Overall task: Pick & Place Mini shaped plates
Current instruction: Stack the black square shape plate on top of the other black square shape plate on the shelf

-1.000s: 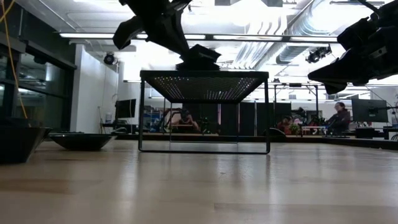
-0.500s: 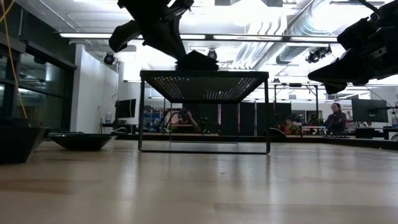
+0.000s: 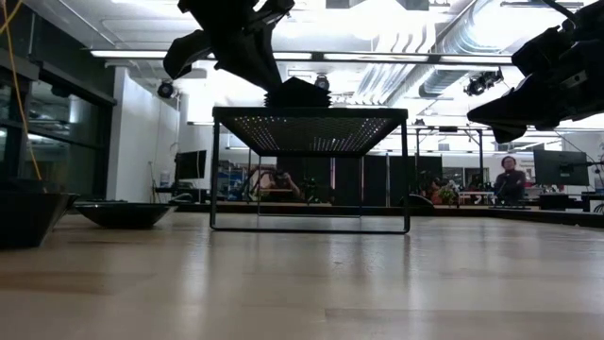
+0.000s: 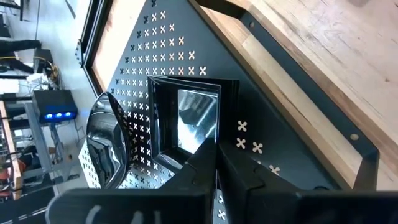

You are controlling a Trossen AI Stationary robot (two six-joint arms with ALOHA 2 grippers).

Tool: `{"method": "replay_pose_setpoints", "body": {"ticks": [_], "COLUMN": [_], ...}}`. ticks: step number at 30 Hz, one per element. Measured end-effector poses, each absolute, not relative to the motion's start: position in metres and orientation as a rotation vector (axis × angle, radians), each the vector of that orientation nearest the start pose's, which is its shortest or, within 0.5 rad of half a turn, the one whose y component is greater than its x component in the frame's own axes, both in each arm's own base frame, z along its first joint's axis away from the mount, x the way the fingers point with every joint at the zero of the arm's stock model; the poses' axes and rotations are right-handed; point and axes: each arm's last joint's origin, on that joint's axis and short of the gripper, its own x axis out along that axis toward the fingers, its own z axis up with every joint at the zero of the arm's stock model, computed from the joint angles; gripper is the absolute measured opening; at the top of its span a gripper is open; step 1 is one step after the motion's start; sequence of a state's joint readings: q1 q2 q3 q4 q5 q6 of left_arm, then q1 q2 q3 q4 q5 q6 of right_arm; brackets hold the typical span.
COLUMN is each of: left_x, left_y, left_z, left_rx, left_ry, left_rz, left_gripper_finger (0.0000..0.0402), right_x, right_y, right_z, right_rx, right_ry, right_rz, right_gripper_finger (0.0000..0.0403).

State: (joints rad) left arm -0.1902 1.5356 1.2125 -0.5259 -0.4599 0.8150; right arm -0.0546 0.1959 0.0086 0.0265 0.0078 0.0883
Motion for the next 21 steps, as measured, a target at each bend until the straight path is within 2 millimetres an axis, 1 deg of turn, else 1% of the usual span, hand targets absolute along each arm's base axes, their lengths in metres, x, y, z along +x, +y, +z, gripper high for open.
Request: {"method": "replay_pose_setpoints", "body": {"ticks": [13, 21], "left_x": [0.3206, 0.3206], "left_y": [-0.048, -0.0476], "left_z": [0.2764, 0.2767], "left_rx": [1.073, 1.099], "left_ry": [0.888, 0.893], "left_rz": [-0.083, -0.075], "left_gripper_finger": [0.0069, 0.0081], "right_x": [0.1082, 0.1082], "right_y": [-0.0062, -0.0062], "right_z": [0.1527, 0.1528], "right_rx": [0.092, 0.092], "right_ry": [0.158, 0.158], "right_rz": [-0.069, -0.069], "right_gripper_finger": [0.0012, 0.0012]}}
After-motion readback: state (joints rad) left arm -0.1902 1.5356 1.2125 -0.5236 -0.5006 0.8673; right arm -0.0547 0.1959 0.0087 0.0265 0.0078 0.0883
